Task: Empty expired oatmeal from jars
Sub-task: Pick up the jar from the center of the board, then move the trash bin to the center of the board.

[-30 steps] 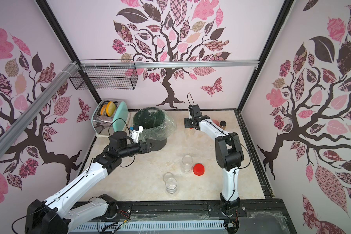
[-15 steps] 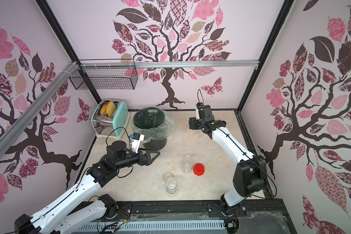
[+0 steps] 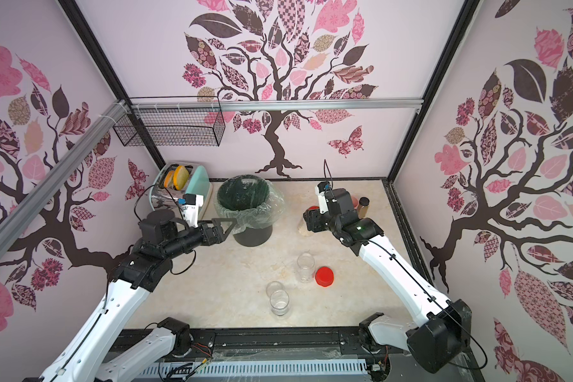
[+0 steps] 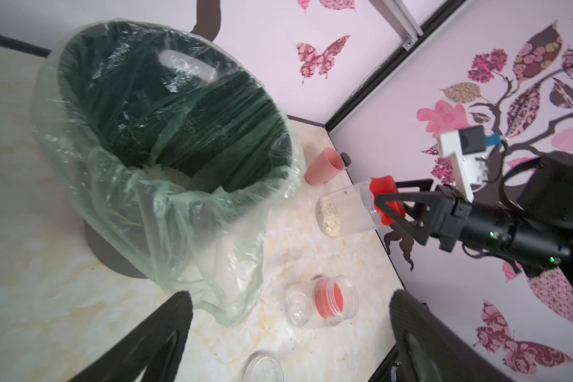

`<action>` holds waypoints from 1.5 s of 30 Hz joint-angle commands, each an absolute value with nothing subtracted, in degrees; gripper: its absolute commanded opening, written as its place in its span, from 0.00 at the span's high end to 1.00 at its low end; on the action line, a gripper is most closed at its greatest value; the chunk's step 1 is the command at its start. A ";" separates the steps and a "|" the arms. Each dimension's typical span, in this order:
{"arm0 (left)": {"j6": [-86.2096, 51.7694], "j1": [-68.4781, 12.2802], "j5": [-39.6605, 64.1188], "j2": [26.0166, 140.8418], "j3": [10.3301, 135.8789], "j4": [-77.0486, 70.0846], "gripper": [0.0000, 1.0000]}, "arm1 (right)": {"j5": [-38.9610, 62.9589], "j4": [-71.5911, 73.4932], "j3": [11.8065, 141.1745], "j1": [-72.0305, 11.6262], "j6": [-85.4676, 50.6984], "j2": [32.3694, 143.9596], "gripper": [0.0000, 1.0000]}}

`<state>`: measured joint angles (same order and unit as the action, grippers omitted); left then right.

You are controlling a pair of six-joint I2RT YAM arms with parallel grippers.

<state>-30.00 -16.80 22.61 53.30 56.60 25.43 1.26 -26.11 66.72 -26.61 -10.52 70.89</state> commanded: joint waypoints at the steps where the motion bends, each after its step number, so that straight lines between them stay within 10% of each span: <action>1: -32.31 -14.65 23.73 57.68 59.52 26.10 0.03 | 1.91 -26.69 66.89 -27.34 -10.87 69.61 0.43; 45: -35.48 -26.42 27.77 81.66 67.30 8.71 0.13 | 3.61 -21.45 61.49 -27.60 -11.17 68.14 0.41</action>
